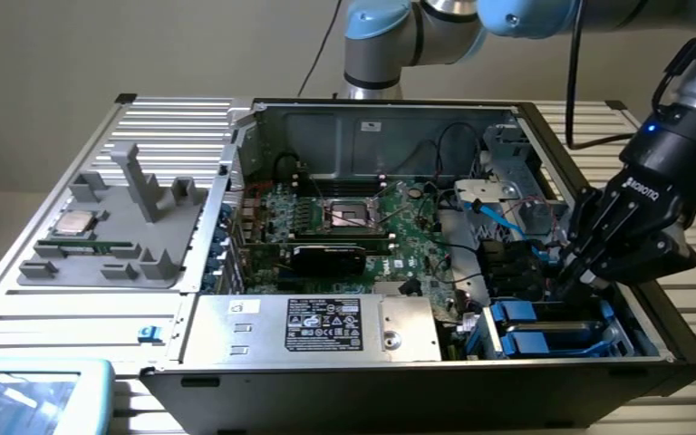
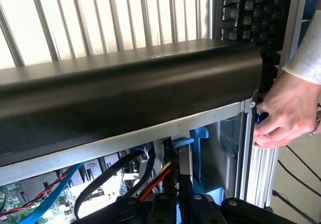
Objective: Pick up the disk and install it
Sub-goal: 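Insert the first disk wire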
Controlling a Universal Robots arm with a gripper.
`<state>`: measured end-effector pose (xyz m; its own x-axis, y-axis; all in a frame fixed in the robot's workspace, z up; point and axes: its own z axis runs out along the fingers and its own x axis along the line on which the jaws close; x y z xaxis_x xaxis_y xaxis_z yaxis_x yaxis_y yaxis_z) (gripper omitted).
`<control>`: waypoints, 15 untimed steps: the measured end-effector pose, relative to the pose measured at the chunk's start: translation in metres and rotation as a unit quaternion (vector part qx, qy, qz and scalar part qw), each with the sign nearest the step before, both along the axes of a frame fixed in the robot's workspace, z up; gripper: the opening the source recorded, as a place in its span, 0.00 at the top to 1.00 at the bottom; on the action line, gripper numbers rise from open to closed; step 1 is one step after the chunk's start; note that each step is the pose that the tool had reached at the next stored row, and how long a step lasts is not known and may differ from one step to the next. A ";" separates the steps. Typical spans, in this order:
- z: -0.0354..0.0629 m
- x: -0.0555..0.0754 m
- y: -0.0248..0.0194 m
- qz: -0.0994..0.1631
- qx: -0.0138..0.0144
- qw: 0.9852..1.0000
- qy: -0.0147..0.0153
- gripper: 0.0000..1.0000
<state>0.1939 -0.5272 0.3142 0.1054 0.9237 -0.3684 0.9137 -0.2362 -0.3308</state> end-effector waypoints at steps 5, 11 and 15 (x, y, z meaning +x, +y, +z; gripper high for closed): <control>-0.0001 0.000 -0.0021 0.000 0.006 1.000 0.000 0.84; -0.0002 0.000 -0.0022 0.000 0.006 1.000 0.000 0.84; -0.0003 0.000 -0.0021 0.000 0.006 1.000 0.000 0.84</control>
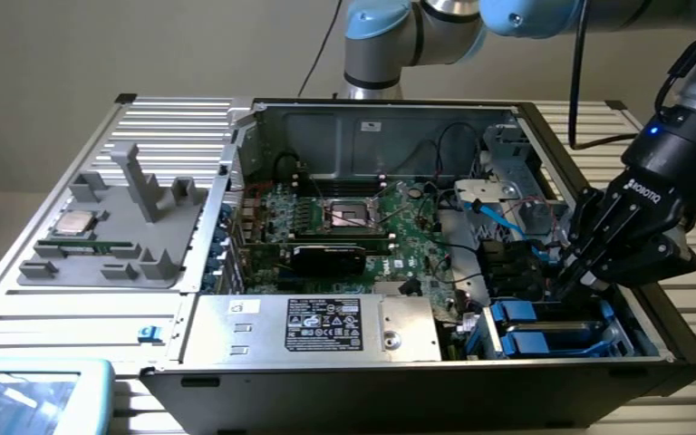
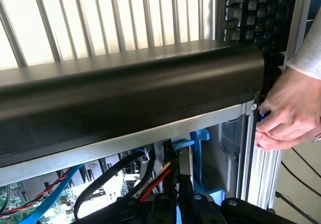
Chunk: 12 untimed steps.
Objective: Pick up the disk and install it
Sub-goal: 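Insert the first disk wire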
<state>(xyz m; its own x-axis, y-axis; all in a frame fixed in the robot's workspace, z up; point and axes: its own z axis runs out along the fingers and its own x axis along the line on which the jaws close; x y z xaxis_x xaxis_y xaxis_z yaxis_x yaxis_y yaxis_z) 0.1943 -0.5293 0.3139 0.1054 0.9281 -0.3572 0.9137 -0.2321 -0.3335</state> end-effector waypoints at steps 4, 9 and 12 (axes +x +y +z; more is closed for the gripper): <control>0.0002 -0.002 0.0000 0.000 0.000 1.000 0.000 0.71; 0.0030 -0.004 0.0000 -0.002 0.000 1.000 0.000 0.53; 0.0046 -0.004 0.0000 -0.002 0.000 1.000 0.001 0.41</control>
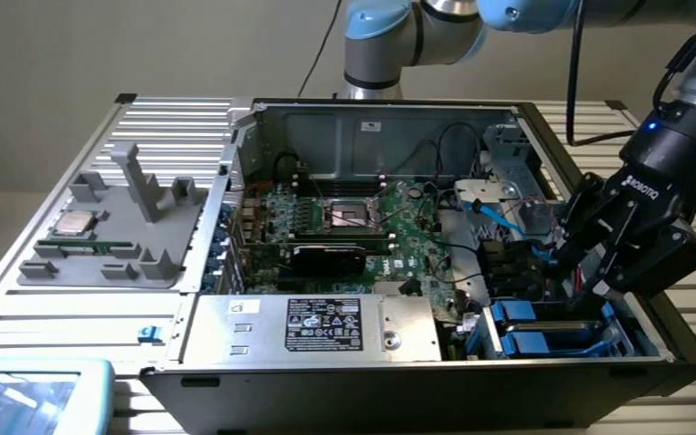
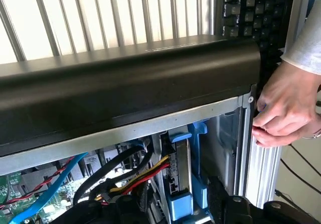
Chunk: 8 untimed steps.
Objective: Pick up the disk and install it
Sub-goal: 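Insert the first disk wire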
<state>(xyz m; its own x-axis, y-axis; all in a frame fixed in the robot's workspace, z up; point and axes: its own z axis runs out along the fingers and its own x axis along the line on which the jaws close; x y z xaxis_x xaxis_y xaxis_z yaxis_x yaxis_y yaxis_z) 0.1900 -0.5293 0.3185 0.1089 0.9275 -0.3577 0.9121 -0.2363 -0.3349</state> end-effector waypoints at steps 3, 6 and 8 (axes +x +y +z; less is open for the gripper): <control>0.0024 -0.001 -0.0001 0.000 -0.001 1.000 0.000 0.41; 0.0091 -0.002 0.0000 0.000 -0.002 1.000 0.000 0.41; 0.0142 -0.002 -0.0002 0.000 -0.003 1.000 0.000 0.41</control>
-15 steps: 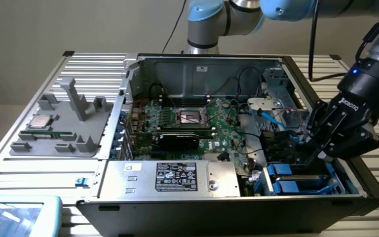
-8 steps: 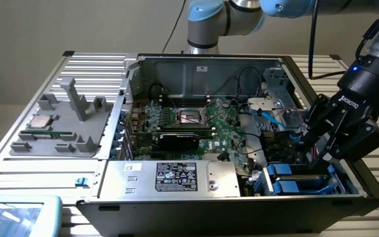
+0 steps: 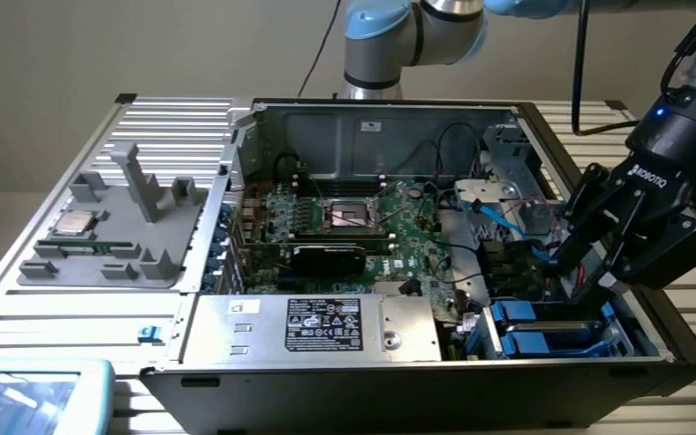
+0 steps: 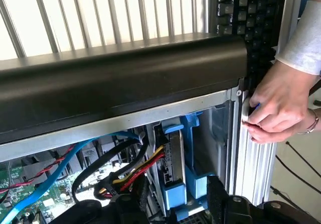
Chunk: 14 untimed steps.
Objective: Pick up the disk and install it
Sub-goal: 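Insert the first disk wire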
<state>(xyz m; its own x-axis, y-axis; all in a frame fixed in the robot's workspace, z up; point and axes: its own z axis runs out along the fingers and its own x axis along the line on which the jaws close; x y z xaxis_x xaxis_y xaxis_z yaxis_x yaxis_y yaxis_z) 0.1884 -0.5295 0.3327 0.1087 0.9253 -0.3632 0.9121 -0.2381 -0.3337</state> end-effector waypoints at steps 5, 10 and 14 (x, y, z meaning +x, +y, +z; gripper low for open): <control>0.0080 0.000 -0.0004 0.000 -0.007 1.000 0.000 0.41; 0.0119 -0.001 -0.0005 0.000 -0.020 1.000 -0.006 0.41; 0.0130 -0.003 -0.0005 0.002 -0.033 0.999 -0.016 0.41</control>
<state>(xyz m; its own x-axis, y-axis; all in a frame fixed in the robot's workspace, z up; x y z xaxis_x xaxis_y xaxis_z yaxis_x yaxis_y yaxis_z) 0.1856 -0.5300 0.3458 0.1179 0.9002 -0.4193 0.9226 -0.2554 -0.2890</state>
